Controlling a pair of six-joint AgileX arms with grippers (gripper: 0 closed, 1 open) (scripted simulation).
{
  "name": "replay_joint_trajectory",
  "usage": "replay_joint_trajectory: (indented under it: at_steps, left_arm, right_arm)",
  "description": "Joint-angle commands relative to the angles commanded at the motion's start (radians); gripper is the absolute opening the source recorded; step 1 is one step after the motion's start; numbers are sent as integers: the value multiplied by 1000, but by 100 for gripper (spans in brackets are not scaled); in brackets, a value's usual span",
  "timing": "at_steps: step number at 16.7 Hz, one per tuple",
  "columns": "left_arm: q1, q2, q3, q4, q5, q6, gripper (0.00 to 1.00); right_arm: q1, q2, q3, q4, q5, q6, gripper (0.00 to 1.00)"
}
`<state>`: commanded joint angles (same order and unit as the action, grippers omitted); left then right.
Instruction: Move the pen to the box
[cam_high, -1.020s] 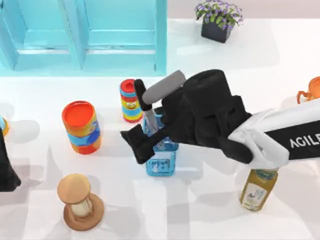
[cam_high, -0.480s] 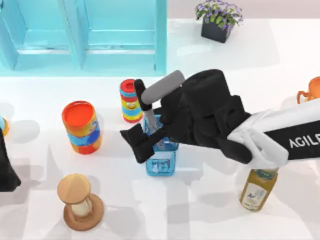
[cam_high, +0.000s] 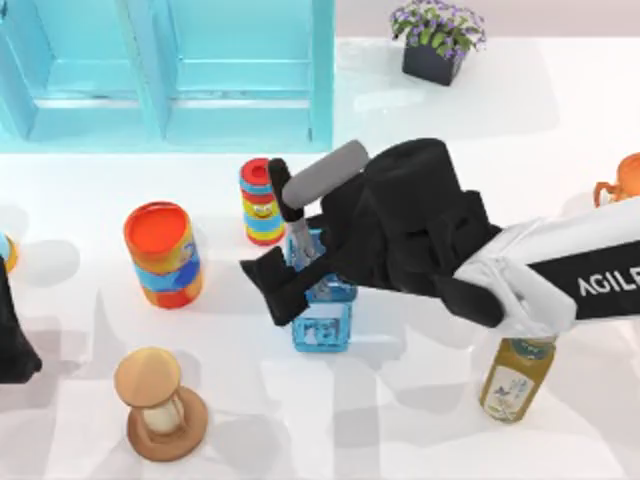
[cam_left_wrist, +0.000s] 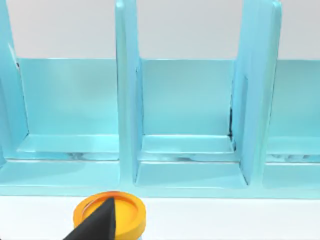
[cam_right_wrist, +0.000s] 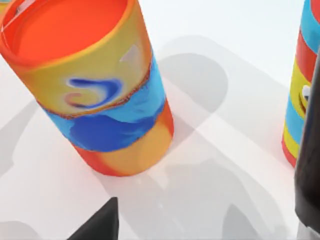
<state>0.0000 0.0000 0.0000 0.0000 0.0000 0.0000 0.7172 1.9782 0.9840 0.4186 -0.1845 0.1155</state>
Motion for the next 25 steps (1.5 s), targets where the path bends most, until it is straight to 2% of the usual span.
replay_joint_trajectory:
  at_steps: [6, 13, 16, 25]
  left_arm:
    - [0, 0, 0, 0, 0, 0, 100]
    - [0, 0, 0, 0, 0, 0, 100]
    - [0, 0, 0, 0, 0, 0, 100]
    - [0, 0, 0, 0, 0, 0, 100]
  right_arm:
    - [-44, -62, 9, -70, -43, -25, 0]
    - [-272, -388, 54, -513, -237, -167, 0]
    - [-358, -509, 64, -648, -308, -220, 0]
    - [-407, -528, 76, -713, -326, -258, 0]
